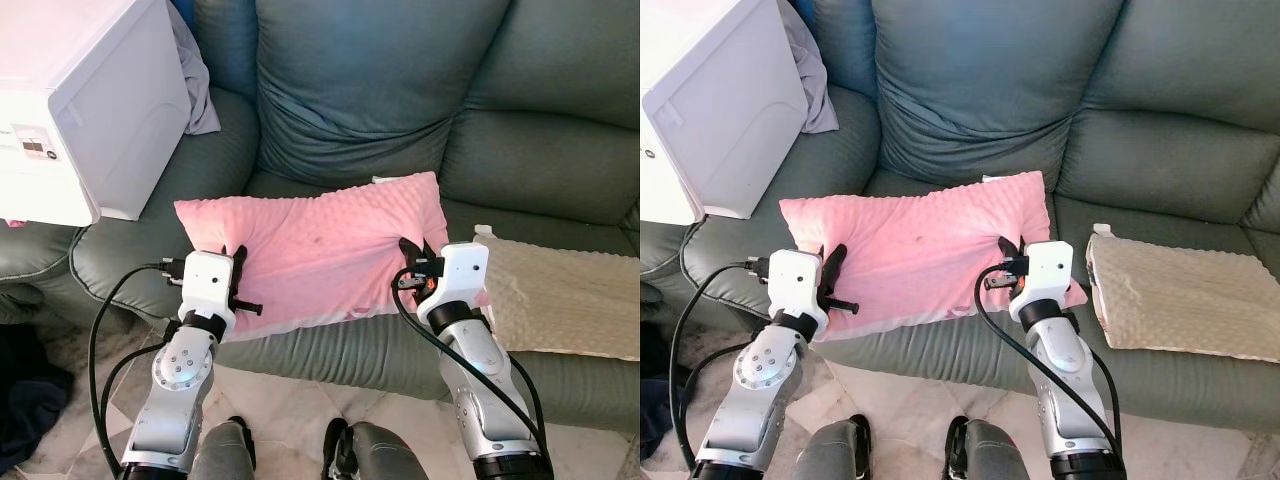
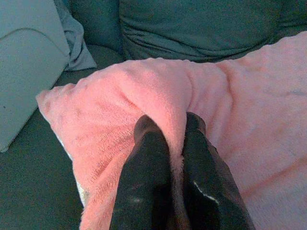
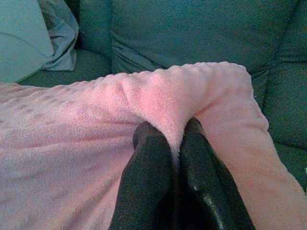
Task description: Move the pillow to the sofa
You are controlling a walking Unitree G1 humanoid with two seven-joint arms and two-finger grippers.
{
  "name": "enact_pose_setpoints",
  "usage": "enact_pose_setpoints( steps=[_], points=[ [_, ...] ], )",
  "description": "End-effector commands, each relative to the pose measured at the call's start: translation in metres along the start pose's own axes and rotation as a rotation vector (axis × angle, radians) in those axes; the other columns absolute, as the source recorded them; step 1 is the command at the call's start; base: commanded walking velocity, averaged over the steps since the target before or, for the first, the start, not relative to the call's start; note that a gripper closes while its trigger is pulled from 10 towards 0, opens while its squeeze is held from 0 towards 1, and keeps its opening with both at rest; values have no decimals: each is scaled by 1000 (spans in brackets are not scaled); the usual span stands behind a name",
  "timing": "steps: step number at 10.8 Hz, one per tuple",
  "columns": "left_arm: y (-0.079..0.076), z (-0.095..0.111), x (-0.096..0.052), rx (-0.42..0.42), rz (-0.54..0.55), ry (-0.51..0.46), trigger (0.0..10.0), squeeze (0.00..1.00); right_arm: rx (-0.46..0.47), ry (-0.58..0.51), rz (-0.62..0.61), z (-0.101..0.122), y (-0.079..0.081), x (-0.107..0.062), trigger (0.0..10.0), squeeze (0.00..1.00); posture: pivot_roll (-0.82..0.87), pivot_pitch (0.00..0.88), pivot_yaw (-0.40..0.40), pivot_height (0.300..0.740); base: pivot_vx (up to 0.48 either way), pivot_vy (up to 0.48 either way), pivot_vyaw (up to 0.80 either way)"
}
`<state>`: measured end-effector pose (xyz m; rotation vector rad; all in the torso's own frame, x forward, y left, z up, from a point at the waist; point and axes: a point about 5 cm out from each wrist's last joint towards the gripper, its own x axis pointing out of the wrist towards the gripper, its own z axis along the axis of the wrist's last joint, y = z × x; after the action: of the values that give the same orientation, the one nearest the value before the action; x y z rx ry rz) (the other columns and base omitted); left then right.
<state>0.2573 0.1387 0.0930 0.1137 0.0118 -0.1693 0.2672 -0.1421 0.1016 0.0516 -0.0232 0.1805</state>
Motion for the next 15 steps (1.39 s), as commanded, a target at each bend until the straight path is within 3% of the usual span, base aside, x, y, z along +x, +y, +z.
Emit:
enact_pose_setpoints(
  steps=[1, 5, 8, 15],
  points=[
    [-2, 2, 0, -1, -12, -6, 10000, 0, 1, -9, -34, 4, -5, 0, 10000, 0, -38, 164, -69, 740, 0, 0, 0],
    [-3, 3, 3, -11, -14, -10, 10000, 0, 14, -6, -31, 4, -3, 1, 10000, 0, -42, 164, -68, 740, 0, 0, -800],
    [-5, 5, 3, -23, -27, -17, 10000, 0, 12, -13, -20, 6, -1, 1, 10000, 0, -41, 167, -66, 740, 0, 0, 0],
    [-6, 5, 3, -27, -41, -15, 10000, 0, 13, -16, -3, 6, 1, 2, 10000, 0, -40, 171, -66, 636, 0, 0, 0]
  ],
)
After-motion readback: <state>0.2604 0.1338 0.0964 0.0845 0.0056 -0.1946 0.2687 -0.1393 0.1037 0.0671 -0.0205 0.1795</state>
